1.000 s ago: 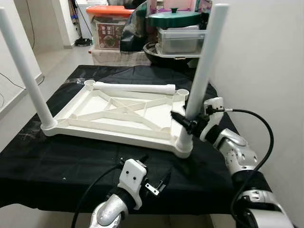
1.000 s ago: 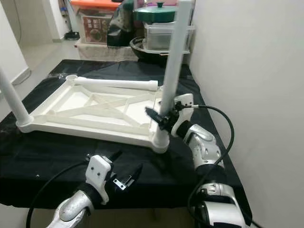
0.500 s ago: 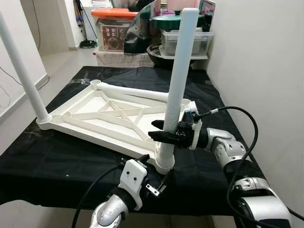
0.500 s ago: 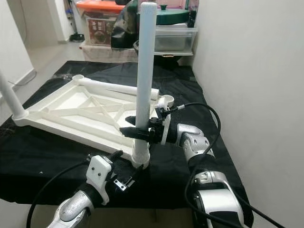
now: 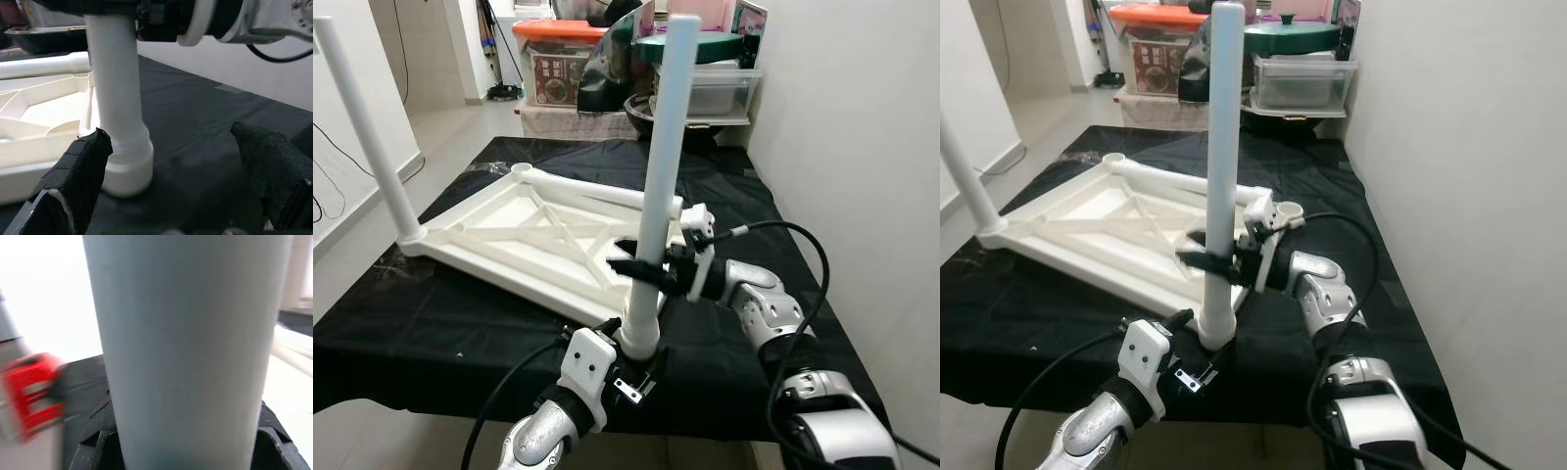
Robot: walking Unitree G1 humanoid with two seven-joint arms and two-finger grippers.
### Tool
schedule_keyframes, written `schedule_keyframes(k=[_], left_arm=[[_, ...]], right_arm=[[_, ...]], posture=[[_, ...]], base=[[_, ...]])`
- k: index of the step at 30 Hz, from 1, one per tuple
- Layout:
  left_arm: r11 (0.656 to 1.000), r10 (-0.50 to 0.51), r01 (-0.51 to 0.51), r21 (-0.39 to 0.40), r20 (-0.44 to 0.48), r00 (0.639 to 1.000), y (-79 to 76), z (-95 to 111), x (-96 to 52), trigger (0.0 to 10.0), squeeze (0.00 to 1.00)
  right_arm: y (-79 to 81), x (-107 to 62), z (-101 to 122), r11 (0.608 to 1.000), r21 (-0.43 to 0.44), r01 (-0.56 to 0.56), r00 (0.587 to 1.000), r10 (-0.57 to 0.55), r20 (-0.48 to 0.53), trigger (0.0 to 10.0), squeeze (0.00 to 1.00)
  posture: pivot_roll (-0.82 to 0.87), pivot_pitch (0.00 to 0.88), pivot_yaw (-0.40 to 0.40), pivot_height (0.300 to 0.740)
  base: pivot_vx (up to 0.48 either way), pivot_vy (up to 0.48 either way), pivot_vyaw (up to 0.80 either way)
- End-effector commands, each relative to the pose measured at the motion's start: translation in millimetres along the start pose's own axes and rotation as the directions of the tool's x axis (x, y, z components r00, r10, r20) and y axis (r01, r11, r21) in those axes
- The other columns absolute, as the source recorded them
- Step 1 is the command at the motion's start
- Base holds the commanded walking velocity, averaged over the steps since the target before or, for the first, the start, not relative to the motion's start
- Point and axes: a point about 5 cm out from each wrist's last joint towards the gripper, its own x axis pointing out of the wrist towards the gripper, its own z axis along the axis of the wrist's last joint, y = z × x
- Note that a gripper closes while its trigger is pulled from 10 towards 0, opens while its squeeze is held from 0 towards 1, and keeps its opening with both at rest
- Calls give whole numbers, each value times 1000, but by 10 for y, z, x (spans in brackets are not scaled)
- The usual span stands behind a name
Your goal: Building children table
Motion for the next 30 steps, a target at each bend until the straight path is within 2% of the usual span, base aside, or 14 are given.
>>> schedule_keyframes(k=[1, 2, 4, 6, 8, 10, 16, 17, 18, 23, 24, 27, 28, 30], left_arm=[[1000, 12, -12, 2, -1, 1000, 9, -8, -11, 10000, 0], [1000, 12, -12, 2, -1, 1000, 9, -8, -11, 10000, 0], [1000, 9, -9, 1, -2, 1000, 10, -10, -8, 10000, 0], [1000, 9, -9, 1, -2, 1000, 10, -10, -8, 10000, 0], [1000, 7, -7, 2, -2, 1000, 11, -11, -7, 10000, 0], [1000, 6, -6, 3, -2, 1000, 11, -12, -7, 10000, 0], [1000, 4, -4, 6, -1, 1000, 1, -12, -5, 10000, 0], [1000, 4, -4, 6, -1, 1000, 1, -12, -5, 10000, 0], [1000, 5, -5, 4, -1, 1000, -8, -19, -13, 10000, 0], [1000, 3, -3, 2, -3, 1000, -11, -24, -19, 10000, 0], [1000, 2, -2, 1, -4, 1000, -11, -25, -20, 10000, 0], [1000, 2, -2, 1, -7, 1000, -7, -30, -22, 10000, 0], [1000, 2, -2, 1, -7, 1000, -6, -30, -21, 10000, 0], [1000, 2, -2, 1, -8, 1000, -4, -32, -20, 10000, 0]], right_arm=[[-235, -168, -166, 889, 60, 453, 891, -453, -25, 0, 0], [-235, -168, -166, 889, 60, 453, 891, -453, -25, 0, 0], [-345, -358, -258, 678, 19, 735, 678, -733, -53, 0, 0], [-345, -358, -258, 678, 19, 735, 678, -733, -53, 0, 0], [-361, -520, -307, 460, -11, 888, 459, -887, -42, 0, 0], [-331, -575, -338, 348, 0, 938, 348, -937, -39, 0, 0], [-221, -573, -447, 143, 61, 988, 147, -987, -69, 0, 0], [-221, -573, -447, 143, 61, 988, 147, -987, -69, 0, 0], [-141, -418, -490, 175, 72, 982, 181, -979, -89, 10000, 0], [-94, -314, -474, 271, 64, 961, 274, -960, -57, 10000, 0], [-72, -292, -459, 306, 64, 950, 309, -950, -35, 10000, 1000], [-106, -326, -428, 400, 47, 915, 399, -916, 28, 10000, 973], [-122, -335, -417, 425, 42, 904, 424, -905, 42, 10000, 0], [-131, -322, -392, 491, 35, 871, 488, -870, 69, 10000, 0]], posture=[[56, 0, -42, 740], [56, 0, -42, 740], [53, 0, -43, 740], [53, 0, -43, 740], [53, 0, -44, 740], [53, 0, -46, 740], [52, 0, -51, 740], [52, 0, -51, 740], [33, 0, -44, 740], [32, 0, -42, 740], [32, 0, -42, 740], [34, 0, -39, 740], [34, 0, -39, 740], [33, 0, -35, 740]], base=[[0, 0, 0], [0, 0, 0], [0, 0, 0], [0, 0, 0], [0, 0, 0], [0, 0, 0], [0, 0, 0], [0, 0, 0], [0, 0, 0], [0, 0, 0], [0, 0, 0], [0, 0, 0], [0, 0, 0], [0, 0, 0]])
